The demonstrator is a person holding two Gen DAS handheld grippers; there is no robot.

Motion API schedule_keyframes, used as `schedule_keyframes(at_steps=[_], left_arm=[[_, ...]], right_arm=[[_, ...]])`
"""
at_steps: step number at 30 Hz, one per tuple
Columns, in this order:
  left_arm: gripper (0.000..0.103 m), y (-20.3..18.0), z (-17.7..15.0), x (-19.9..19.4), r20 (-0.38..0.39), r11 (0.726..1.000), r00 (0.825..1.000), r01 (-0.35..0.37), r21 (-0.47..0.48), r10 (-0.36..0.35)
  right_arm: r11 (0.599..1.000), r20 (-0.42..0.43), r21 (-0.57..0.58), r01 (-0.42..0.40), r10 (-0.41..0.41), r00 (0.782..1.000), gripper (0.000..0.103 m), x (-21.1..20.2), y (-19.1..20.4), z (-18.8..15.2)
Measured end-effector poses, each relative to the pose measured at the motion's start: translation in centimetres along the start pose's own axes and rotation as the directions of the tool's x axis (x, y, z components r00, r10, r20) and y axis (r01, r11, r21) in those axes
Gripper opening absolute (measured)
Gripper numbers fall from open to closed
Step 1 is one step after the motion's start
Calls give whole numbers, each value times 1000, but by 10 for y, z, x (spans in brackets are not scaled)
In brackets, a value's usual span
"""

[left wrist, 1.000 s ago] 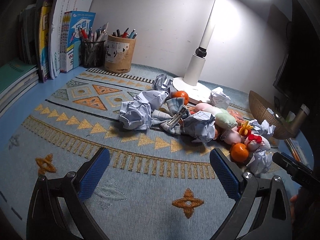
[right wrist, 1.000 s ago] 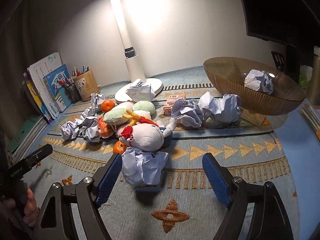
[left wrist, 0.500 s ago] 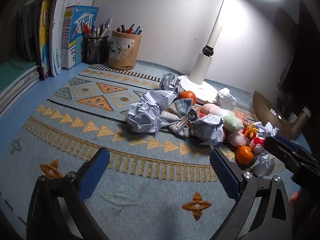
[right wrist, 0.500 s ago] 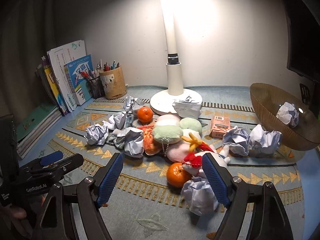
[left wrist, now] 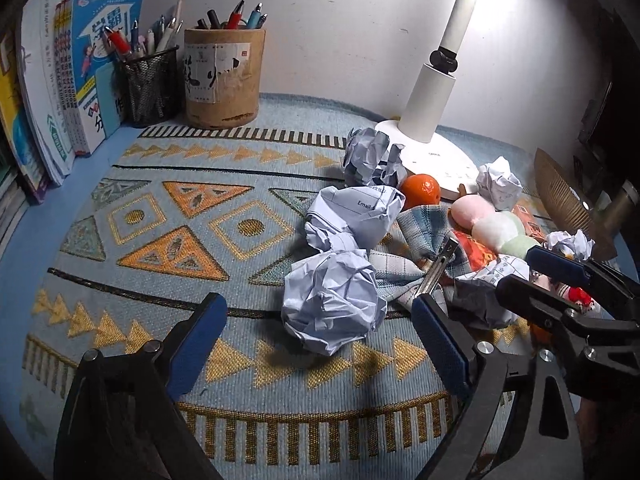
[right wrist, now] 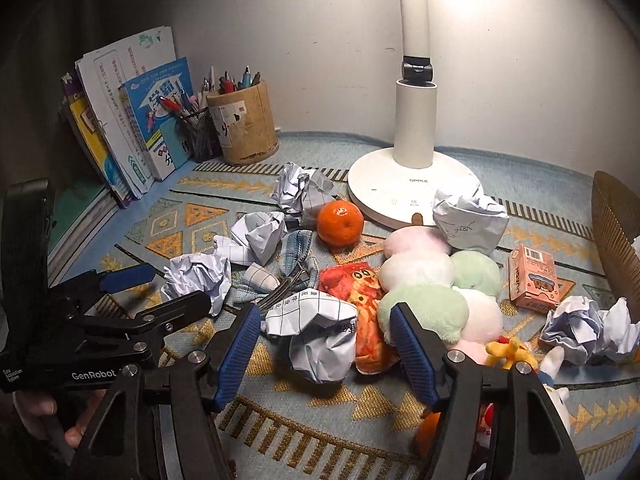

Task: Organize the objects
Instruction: 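Grasp a paper ball with the right gripper while the left gripper grasps another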

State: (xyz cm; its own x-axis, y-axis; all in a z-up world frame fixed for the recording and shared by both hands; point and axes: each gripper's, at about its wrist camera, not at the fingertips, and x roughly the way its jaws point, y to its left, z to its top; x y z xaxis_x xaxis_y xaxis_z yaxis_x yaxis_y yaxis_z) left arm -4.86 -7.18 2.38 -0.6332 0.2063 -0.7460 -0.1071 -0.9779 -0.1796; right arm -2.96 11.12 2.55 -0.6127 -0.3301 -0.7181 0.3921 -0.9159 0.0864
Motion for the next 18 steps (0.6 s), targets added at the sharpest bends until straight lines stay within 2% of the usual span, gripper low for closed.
schedule_keyframes(at_steps=[3, 5, 7, 8, 12, 18], left_arm=[[86, -3, 2, 8, -11, 1000, 1000, 3, 17, -3], [62, -5, 2, 12, -29, 1000, 999, 14, 27, -13], [52, -5, 1, 13, -35, 1000, 999, 14, 22, -13], [48, -5, 1, 12, -30, 1000, 999, 13, 19, -12], [45, -4, 1, 2, -3, 1000, 1000, 14, 16, -14], [44, -20, 5, -28, 56, 998, 997, 52, 31, -54]], right_arm=[[999, 2, -37, 31, -30, 1000, 66, 5, 4, 3], [998, -5, -54, 44, -44, 999, 65, 8, 6, 5], [994, -11, -91, 66, -68, 998, 56, 12, 9, 6], [992, -17, -108, 69, -72, 997, 46, 13, 11, 5], [992, -11, -113, 57, -59, 998, 46, 9, 10, 3], [999, 28, -22, -44, 44, 999, 46, -25, -7, 1]])
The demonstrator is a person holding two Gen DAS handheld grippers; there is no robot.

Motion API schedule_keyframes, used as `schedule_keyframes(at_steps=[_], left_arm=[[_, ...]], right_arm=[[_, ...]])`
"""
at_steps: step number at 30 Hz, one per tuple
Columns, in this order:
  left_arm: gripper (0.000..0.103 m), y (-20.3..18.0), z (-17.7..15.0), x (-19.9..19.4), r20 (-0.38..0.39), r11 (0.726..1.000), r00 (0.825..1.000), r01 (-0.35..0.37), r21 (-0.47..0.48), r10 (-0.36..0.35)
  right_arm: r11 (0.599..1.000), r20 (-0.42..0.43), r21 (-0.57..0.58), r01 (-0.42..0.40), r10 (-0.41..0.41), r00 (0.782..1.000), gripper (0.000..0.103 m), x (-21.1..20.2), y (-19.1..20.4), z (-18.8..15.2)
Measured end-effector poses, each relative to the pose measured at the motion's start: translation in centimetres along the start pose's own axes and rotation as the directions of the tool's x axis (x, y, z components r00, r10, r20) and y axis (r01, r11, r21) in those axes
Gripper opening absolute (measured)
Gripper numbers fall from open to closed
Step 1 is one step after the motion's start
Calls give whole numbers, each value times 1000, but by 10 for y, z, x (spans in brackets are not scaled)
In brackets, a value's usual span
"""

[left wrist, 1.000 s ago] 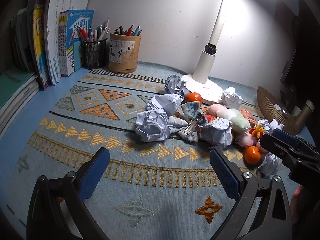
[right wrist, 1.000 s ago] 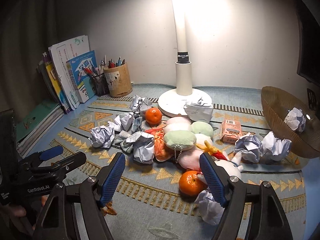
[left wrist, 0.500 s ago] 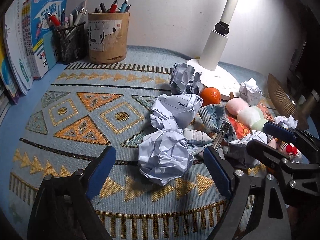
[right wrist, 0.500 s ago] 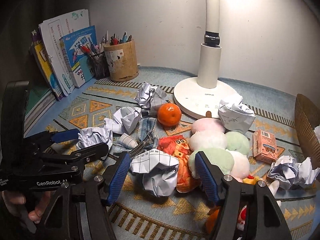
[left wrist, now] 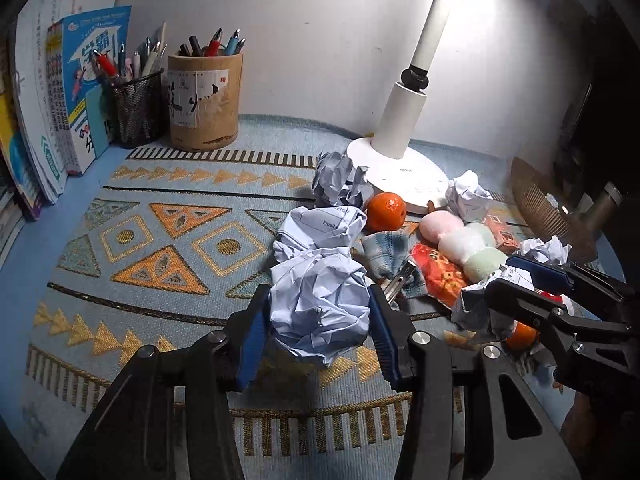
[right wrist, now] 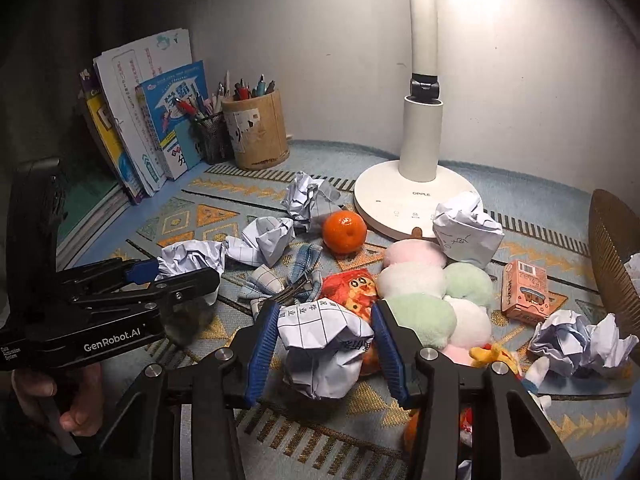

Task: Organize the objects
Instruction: 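Grasp a paper ball with the right gripper while the left gripper grasps another, then drop the right gripper's paper ball into the bowl while the left drops its ball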

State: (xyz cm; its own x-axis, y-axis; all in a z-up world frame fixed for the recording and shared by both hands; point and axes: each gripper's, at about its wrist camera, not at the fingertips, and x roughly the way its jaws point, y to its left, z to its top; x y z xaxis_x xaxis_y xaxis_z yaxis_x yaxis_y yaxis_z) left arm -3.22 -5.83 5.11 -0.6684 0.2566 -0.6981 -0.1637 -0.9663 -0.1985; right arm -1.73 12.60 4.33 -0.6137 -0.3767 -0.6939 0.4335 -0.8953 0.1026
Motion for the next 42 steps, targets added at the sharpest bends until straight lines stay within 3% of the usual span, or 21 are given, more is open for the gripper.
schedule_keyframes(at_steps=[7, 12, 17, 18, 21, 22, 24, 27, 30, 31, 32, 34, 36, 42], left_arm=[[44, -53, 17, -33, 91, 995, 994, 61, 80, -69], [44, -112, 33, -41, 108, 980, 985, 113, 161, -132], [44, -179, 58, -22, 65, 954, 973, 201, 220, -220], [44, -192, 63, -16, 47, 946, 966, 237, 221, -253], [44, -231, 79, 10, -60, 892, 907, 421, 164, -417], [44, -245, 83, 19, -75, 885, 900, 436, 165, -430], [44, -275, 87, 33, -81, 884, 906, 423, 199, -415], [44, -308, 91, 58, -113, 872, 897, 442, 211, -427], [47, -334, 90, 80, -129, 876, 908, 420, 237, -400], [55, -340, 89, 87, -138, 879, 911, 411, 242, -388], [72, -345, 88, 94, -146, 884, 917, 398, 246, -372], [88, -349, 86, 103, -149, 895, 926, 373, 245, -346], [89, -348, 84, 106, -148, 893, 924, 380, 242, -353], [89, -331, 81, 85, -108, 898, 930, 367, 243, -351]], right_arm=[[999, 126, 44, 2, -8, 992, 46, -69, -27, -5], [994, 204, 65, 91, -102, 974, 46, -113, -62, -8], [970, 232, 185, 154, -196, 953, 46, -145, -131, -10], [960, 233, 223, 166, -218, 948, 46, -151, -149, -11], [910, 213, 359, 207, -296, 931, 46, -165, -209, -15], [891, 206, 404, 205, -307, 929, 46, -168, -229, -18], [859, 176, 471, 201, -315, 933, 46, -168, -264, -22], [817, 130, 536, 212, -328, 936, 47, -161, -303, -30], [800, 89, 552, 235, -337, 937, 47, -149, -324, -34], [798, 74, 553, 239, -333, 940, 47, -143, -327, -35], [798, 60, 554, 239, -324, 944, 47, -139, -331, -36], [800, 43, 551, 237, -311, 949, 52, -133, -335, -38], [800, 45, 546, 250, -325, 945, 67, -133, -335, -40], [820, 87, 527, 225, -315, 945, 68, -145, -327, -41]])
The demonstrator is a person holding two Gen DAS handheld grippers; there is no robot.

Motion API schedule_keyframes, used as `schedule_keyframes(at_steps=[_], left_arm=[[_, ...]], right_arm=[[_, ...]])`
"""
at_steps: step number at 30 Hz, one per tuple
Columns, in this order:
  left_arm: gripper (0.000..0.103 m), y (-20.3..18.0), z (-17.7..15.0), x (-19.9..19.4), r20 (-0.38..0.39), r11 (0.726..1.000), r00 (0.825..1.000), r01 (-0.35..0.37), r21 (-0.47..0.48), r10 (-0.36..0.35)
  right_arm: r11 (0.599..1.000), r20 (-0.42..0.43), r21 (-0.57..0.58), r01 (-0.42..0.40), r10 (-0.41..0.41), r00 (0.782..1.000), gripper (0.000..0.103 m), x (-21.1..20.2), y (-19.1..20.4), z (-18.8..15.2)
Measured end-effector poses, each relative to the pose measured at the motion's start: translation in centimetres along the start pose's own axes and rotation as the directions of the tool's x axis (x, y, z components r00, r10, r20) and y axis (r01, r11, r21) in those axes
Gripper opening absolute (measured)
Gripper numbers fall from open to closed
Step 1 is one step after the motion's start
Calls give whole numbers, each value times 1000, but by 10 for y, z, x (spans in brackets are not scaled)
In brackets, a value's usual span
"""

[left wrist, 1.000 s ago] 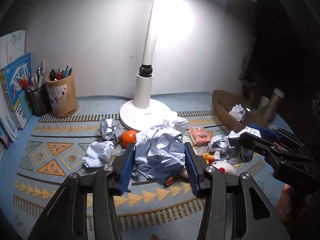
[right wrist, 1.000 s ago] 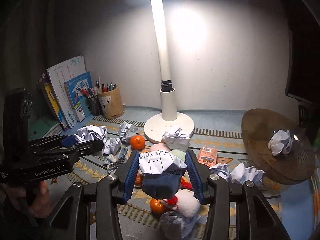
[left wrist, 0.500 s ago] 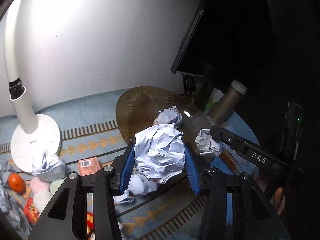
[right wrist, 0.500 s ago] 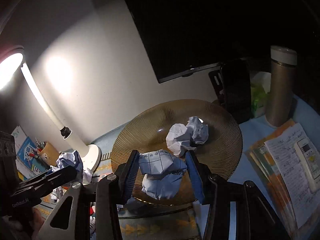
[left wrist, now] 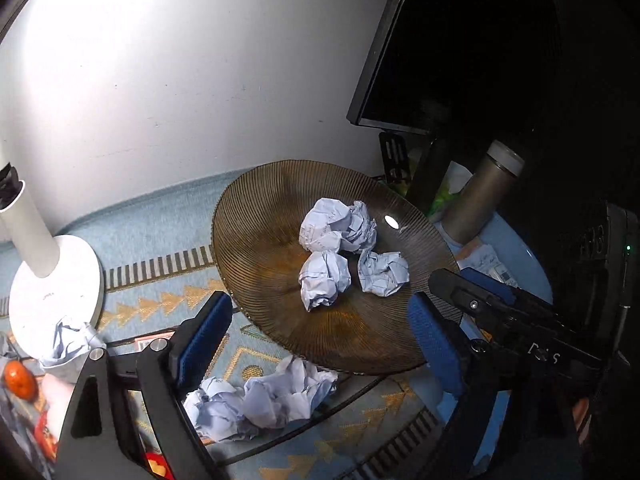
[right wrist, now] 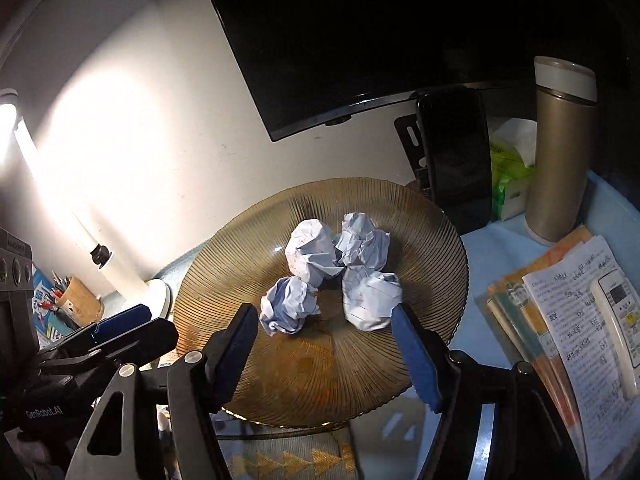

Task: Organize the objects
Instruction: 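Drop the right gripper's paper ball into the bowl while the left drops its ball, then move both grippers back toward the lamp base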

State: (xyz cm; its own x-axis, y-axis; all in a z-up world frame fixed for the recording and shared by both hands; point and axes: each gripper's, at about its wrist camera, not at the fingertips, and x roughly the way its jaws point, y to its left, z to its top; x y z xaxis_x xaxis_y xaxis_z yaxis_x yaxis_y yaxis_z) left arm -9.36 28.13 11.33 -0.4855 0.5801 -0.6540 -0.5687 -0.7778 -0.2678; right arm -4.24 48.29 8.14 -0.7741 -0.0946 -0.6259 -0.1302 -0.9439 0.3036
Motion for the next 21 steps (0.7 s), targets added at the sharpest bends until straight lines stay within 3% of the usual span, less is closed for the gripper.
schedule_keyframes(at_steps=[7, 10, 15, 21], left_arm=[[89, 22, -16, -81, 113, 998, 992, -61, -10, 61], [95, 41, -26, -120, 164, 994, 981, -95, -52, 102], [97, 83, -56, -184, 245, 980, 952, -159, -120, 184], [97, 147, -96, -236, 267, 936, 911, -251, -247, 315]], right_arm=[[992, 7, -94, -79, 80, 997, 68, -24, 49, -15], [983, 0, -142, -114, 115, 993, 68, -30, 76, -26], [962, -29, -205, -182, 180, 983, 68, -36, 118, -45], [937, -78, -251, -244, 232, 970, 68, -34, 159, -66]])
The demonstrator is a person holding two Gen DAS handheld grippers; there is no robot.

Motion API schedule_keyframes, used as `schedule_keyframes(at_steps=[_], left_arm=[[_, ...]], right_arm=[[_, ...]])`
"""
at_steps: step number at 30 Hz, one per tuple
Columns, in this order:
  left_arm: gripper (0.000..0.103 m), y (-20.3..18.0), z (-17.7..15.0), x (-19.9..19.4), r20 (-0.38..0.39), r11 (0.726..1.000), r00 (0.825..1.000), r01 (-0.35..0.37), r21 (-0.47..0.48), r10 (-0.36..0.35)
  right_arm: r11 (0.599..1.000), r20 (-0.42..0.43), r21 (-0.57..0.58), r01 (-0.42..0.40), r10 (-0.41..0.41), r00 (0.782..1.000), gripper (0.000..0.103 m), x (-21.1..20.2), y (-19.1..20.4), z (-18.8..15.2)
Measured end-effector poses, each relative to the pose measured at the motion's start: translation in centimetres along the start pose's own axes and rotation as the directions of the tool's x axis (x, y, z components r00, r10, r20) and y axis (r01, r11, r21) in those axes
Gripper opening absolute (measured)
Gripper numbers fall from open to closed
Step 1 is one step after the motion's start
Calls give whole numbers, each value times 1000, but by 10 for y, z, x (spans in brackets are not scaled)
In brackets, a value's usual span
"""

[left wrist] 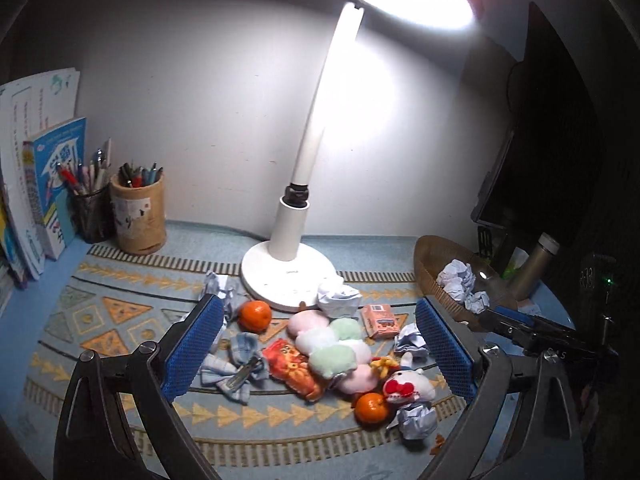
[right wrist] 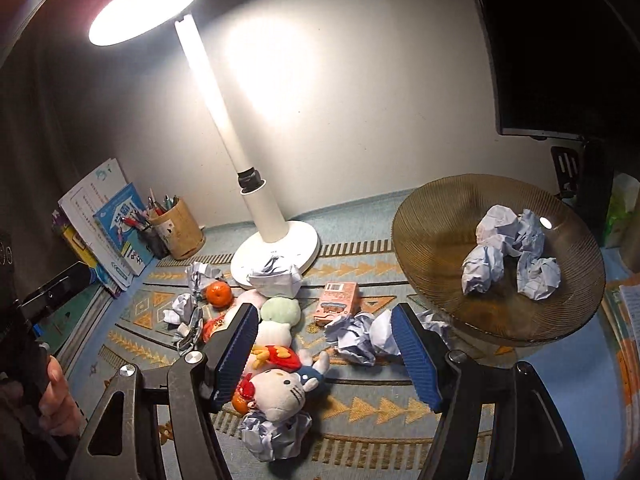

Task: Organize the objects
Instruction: 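Move both grippers back toward the lamp base, then grasp crumpled paper by the lamp base with the right gripper while the left grasps the Email paper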

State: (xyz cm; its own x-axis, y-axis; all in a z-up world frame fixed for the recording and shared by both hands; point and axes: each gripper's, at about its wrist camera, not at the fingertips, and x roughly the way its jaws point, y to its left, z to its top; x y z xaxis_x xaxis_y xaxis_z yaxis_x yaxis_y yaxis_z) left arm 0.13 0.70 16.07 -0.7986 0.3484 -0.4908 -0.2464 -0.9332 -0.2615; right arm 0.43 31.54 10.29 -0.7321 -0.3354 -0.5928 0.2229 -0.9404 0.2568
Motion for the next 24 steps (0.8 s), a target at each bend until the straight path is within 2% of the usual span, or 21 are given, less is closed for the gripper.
schedule_keyframes(at_steps=[4, 8, 14, 18, 24], left_arm=[[97, 44, -7, -3, -8, 996, 997, -75, -50, 75], [97, 75, -18, 13, -66, 991, 991, -124, -58, 120], [97, 94, -41, 61, -196, 990, 971, -132, 42, 137], [97, 98, -48, 94, -266, 991, 956, -106, 78, 123], [97, 104, -46, 134, -344, 994, 934, -71, 78, 94]], right_arm=[[999, -37, -24, -36, 35, 999, 68, 16, 26, -2], [996, -80, -48, -70, 66, 995, 68, 36, 53, -1], [986, -154, -109, -122, 105, 983, 68, 72, 96, 1], [976, -234, -133, -175, 141, 962, 68, 111, 126, 15], [967, -354, -76, -244, 202, 913, 68, 181, 156, 36]])
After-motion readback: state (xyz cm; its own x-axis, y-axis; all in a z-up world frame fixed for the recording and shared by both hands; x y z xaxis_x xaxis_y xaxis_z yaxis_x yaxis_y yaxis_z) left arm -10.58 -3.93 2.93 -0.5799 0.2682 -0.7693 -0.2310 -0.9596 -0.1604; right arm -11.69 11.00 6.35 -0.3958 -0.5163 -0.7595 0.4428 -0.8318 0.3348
